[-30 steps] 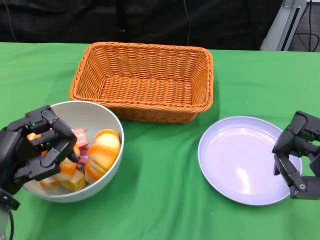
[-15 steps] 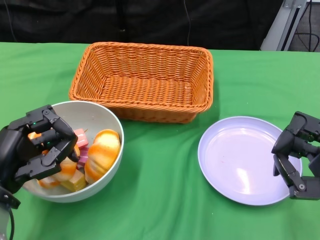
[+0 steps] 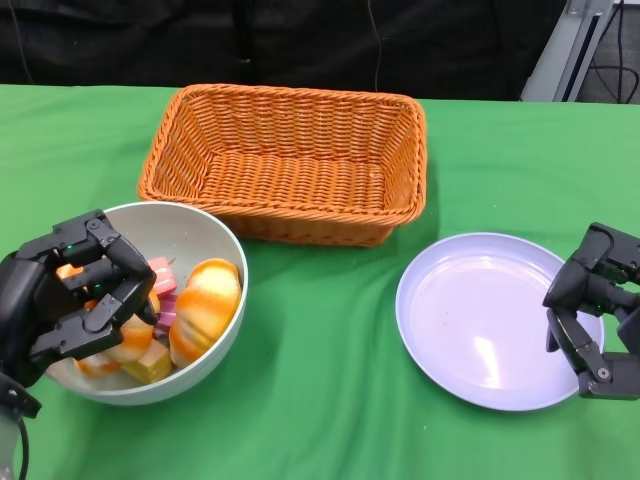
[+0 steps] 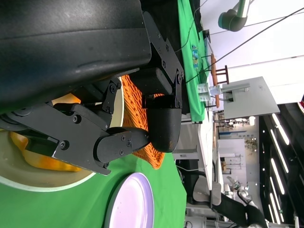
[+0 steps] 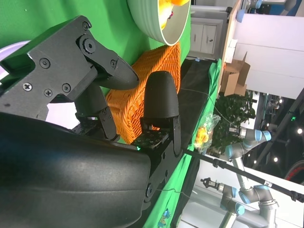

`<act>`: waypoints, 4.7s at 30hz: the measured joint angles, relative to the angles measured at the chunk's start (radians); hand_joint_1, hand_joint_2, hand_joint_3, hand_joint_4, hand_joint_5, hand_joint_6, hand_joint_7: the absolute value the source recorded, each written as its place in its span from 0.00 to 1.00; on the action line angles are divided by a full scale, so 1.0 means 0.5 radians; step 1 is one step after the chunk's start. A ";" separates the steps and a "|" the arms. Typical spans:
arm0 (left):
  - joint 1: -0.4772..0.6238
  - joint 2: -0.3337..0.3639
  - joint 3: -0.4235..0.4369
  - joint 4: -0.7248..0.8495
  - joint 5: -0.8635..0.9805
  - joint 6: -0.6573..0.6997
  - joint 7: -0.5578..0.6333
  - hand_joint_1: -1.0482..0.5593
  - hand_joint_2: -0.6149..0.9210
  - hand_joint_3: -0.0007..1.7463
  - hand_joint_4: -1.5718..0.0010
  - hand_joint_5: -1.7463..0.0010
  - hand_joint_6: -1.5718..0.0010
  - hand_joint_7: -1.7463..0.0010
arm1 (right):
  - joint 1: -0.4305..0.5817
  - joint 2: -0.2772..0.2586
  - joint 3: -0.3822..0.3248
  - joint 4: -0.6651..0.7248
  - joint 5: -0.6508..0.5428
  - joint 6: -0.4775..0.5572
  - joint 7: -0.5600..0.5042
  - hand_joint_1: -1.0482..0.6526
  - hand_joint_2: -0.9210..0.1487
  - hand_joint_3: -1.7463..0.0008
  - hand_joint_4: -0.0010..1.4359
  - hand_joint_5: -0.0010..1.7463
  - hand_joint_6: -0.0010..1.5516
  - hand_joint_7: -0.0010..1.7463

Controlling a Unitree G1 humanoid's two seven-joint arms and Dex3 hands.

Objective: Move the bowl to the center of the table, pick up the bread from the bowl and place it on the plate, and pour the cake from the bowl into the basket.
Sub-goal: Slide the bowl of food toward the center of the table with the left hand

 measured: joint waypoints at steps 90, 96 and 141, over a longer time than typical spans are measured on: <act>-0.586 0.626 -0.251 0.958 0.720 0.562 0.013 0.20 1.00 0.31 0.94 1.00 0.96 1.00 | 0.007 0.000 0.037 -0.065 0.005 0.009 -0.025 0.54 0.45 0.32 0.49 1.00 0.36 0.89; -0.504 0.626 -0.238 0.691 0.589 0.833 -0.090 0.21 1.00 0.31 0.95 1.00 0.95 1.00 | 0.010 0.000 0.037 -0.067 0.003 0.010 -0.027 0.55 0.44 0.32 0.48 1.00 0.36 0.88; -0.180 0.489 -0.166 -0.616 0.138 2.480 0.153 0.27 1.00 0.25 0.95 1.00 0.95 1.00 | 0.030 0.002 0.068 -0.117 -0.019 0.011 -0.048 0.55 0.43 0.34 0.49 0.99 0.39 0.85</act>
